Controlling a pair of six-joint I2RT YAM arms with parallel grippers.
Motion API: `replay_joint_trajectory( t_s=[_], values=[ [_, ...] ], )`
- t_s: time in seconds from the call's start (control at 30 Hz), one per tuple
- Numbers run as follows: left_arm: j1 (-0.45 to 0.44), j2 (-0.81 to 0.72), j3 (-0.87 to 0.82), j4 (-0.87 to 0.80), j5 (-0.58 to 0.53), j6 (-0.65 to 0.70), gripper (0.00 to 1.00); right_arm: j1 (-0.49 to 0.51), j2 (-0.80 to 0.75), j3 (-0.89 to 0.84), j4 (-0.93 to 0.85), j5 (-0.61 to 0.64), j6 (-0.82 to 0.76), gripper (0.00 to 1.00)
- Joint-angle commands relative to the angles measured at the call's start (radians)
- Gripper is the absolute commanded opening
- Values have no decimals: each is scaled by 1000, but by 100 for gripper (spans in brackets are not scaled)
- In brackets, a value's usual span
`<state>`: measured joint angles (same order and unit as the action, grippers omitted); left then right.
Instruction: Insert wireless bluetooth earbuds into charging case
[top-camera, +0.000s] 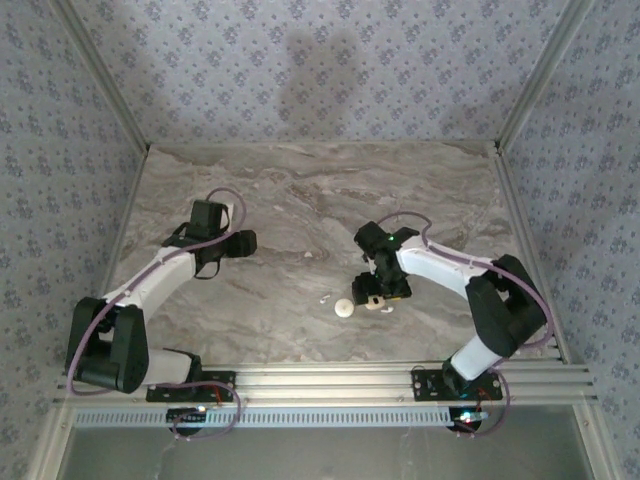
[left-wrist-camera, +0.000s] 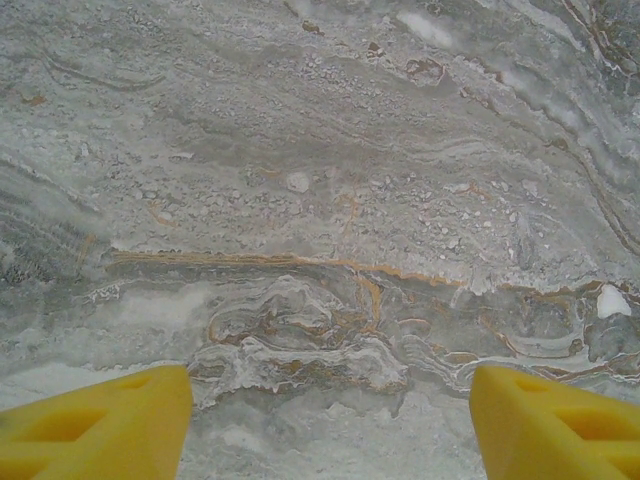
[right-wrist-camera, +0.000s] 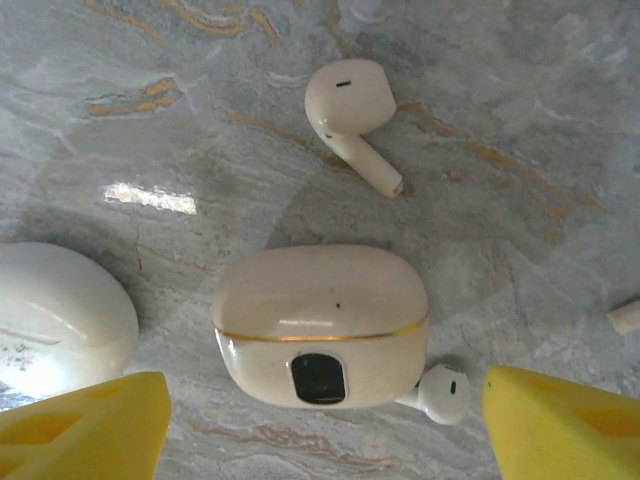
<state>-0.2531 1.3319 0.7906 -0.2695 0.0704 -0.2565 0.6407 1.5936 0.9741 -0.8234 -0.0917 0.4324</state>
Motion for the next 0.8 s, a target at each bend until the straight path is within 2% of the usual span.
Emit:
replay_joint_trajectory(
  t_s=[0.0, 0.43, 0.77],
  values=[
    [-9, 16, 30, -23, 5, -12, 74, 10, 32, 38, -24, 31, -21, 83],
    [-11, 18, 32, -40, -6, -7, 74, 21, 111, 49, -7, 49, -36, 76],
    [-11, 18, 33, -49, -4, 2, 73, 29, 108, 31, 20, 57, -21, 60]
  ],
)
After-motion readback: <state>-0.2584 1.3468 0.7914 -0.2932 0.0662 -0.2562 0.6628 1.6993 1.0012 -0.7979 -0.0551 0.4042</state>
